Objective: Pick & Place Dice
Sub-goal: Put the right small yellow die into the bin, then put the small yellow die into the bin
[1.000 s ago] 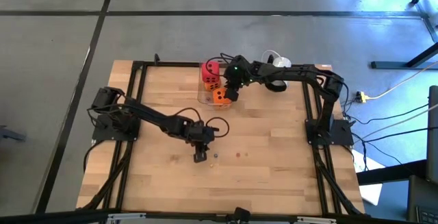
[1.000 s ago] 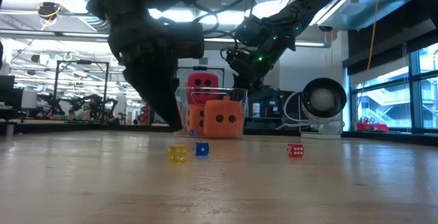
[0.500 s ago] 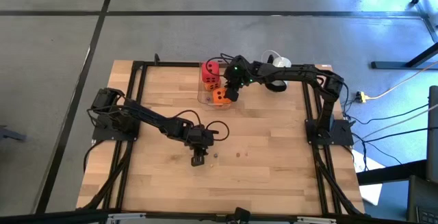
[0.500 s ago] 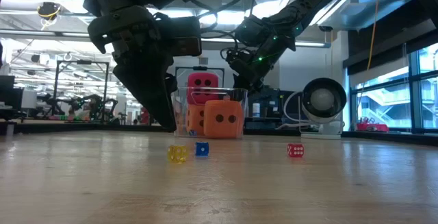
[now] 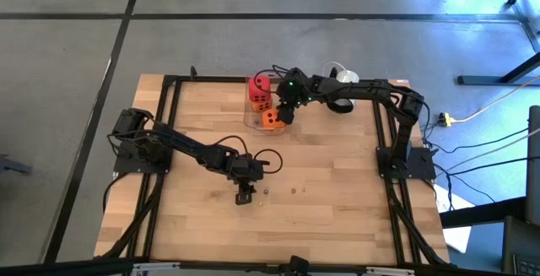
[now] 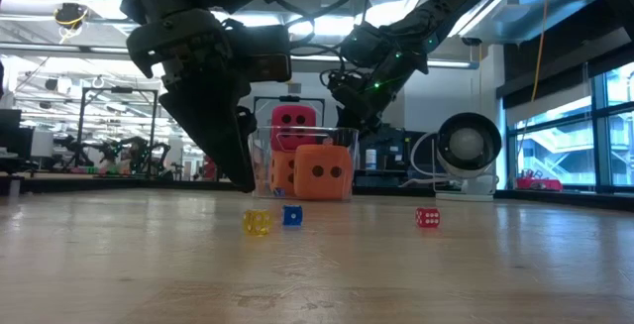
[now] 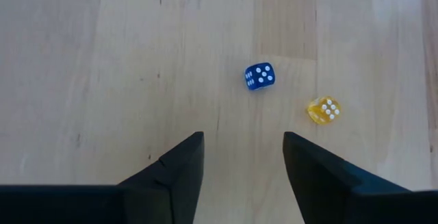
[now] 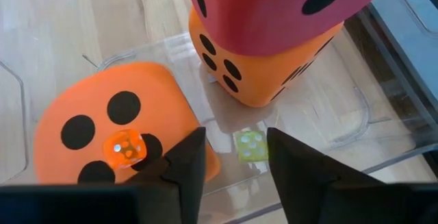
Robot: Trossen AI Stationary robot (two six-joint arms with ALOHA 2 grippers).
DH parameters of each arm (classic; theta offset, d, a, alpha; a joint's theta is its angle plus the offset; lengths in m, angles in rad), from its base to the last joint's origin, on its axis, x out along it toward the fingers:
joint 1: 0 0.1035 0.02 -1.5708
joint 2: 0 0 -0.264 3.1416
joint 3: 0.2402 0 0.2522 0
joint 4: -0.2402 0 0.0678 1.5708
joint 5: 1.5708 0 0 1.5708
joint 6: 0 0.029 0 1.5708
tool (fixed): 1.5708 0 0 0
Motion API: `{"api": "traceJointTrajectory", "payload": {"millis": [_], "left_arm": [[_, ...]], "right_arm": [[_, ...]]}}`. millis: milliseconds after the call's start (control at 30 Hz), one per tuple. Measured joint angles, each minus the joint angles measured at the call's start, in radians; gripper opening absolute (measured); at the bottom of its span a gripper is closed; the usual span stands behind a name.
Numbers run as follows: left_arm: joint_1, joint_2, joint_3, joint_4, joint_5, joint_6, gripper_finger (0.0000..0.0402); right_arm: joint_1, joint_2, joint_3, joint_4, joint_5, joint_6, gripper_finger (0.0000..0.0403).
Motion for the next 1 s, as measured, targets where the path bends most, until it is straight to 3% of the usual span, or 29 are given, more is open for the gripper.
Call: {"api": "traceJointTrajectory", "payload": {"millis": [467,700,1000], "left_arm": [[0.0,0.0,0.0,0.0,0.001,-0.074,0.0196],[-0.014,0.0,0.0,0.032,0.011,-0.05,0.0196],[-0.076,0.0,0.0,0.155,-0.011,0.038,0.0196]], "right_arm": [[0.0,-0.022,-0.002,-0.006,0.003,0.004,0.0216],[0.048,-0.186,-0.002,-0.02,0.153,0.006,0.0228],[0.112,-0.295,0.0,-0.081,0.233,0.038,0.0229]]}}
